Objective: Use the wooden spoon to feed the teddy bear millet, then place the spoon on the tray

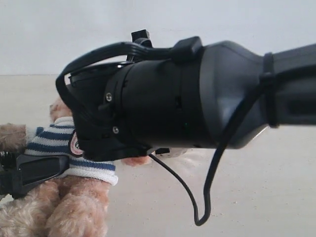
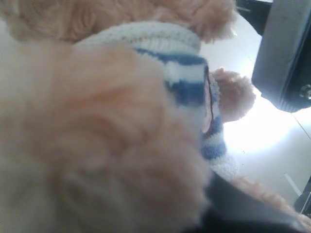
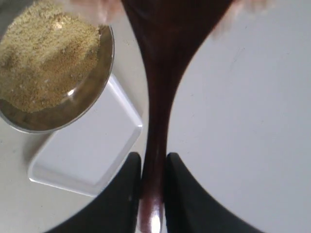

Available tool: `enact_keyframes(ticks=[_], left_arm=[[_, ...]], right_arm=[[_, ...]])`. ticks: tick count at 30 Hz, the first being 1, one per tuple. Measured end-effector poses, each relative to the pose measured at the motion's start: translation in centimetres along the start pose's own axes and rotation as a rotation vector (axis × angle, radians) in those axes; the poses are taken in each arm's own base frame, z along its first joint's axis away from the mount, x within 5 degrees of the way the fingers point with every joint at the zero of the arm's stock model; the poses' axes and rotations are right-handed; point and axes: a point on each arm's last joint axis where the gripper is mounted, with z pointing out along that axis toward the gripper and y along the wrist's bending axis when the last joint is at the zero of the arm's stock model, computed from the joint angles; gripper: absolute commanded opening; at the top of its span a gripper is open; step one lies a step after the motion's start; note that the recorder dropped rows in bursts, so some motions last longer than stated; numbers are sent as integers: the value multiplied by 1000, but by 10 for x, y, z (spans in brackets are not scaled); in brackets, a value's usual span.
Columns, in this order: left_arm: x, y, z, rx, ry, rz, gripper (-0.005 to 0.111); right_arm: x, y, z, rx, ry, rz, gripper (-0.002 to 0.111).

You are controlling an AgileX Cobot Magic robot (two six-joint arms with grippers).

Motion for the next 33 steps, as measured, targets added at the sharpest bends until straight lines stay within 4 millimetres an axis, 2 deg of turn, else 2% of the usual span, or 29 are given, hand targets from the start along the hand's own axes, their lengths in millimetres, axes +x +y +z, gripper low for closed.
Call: enact_keyframes(ticks=[8,16,28,33], left_arm=[[0,0,0,0,0,0,5],[0,0,0,0,0,8,5],[0,0,0,0,0,8,5],[0,0,0,0,0,8,5]], right_arm=[[-6,2,-6,15,-38,10,0],[-14,-3,-18,131,-75,33,0],[-11,-1,-13,124,-27,71,0],[5,-3,4,46,57,145,0]])
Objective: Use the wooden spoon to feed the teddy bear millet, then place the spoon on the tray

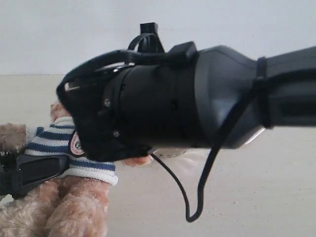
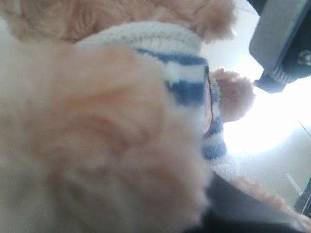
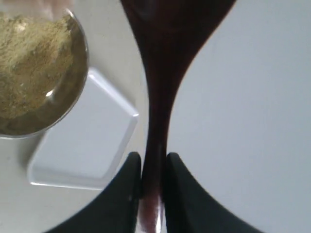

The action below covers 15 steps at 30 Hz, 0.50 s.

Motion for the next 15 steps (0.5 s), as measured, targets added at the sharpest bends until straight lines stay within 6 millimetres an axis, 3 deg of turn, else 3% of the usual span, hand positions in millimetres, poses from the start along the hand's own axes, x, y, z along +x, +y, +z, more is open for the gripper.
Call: enact_keyframes(ticks=[4,11,15], left_arm=[[0,0,0,0,0,0,5],[0,0,0,0,0,0,5],[0,0,0,0,0,0,5]], right_arm=[[18,-13,5,-155,-37,185,0],[60,-54,-1,-309,-145,509,0],[75,-61,7,-419,-159,621,0]])
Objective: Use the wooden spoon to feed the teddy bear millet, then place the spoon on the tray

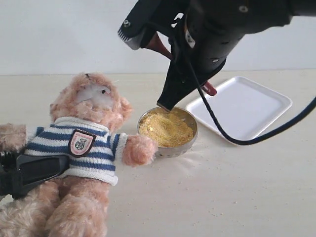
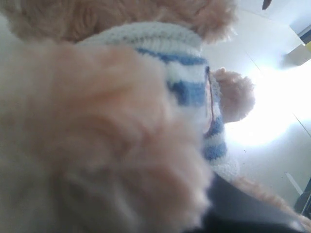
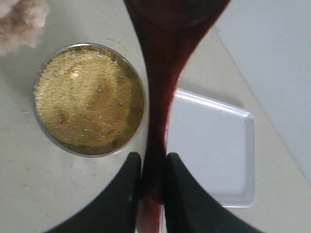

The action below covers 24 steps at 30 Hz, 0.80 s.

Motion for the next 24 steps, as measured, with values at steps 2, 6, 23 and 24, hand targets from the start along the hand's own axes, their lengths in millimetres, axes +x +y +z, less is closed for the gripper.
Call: enact_keyframes(ticks=[2,6,23,24], left_arm=[[0,0,0,0,0,0,5],[0,0,0,0,0,0,5],[0,0,0,0,0,7,5],[0,0,0,0,0,7,5]], right_arm=[[2,-4,5,-73,-14,67,0],[5,-16,20,-183,-44,198,0],[55,-38,75,-255,90,419,0],[64,-34,79,-259,106,426,0]])
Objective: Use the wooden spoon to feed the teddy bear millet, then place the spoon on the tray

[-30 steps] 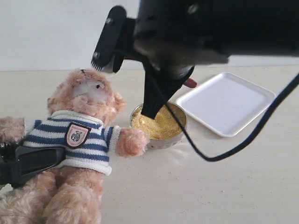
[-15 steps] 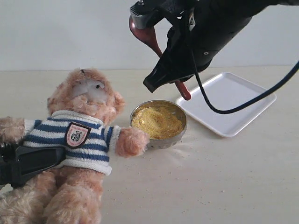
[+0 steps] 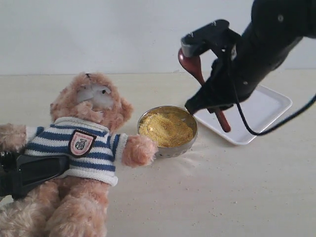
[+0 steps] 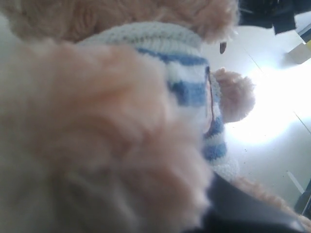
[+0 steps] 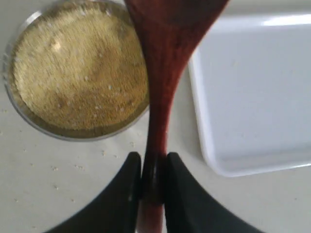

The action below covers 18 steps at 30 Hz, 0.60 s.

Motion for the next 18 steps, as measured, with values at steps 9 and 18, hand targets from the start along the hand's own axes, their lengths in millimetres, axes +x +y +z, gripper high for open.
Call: enact_keyframes(ticks=[9,18], left_arm=[[0,0,0,0,1,1,5],[0,0,0,0,1,1,5]], right_arm=[[61,4,19,-12,-107,95,0],[86,7,30,-15,-74,125,0]])
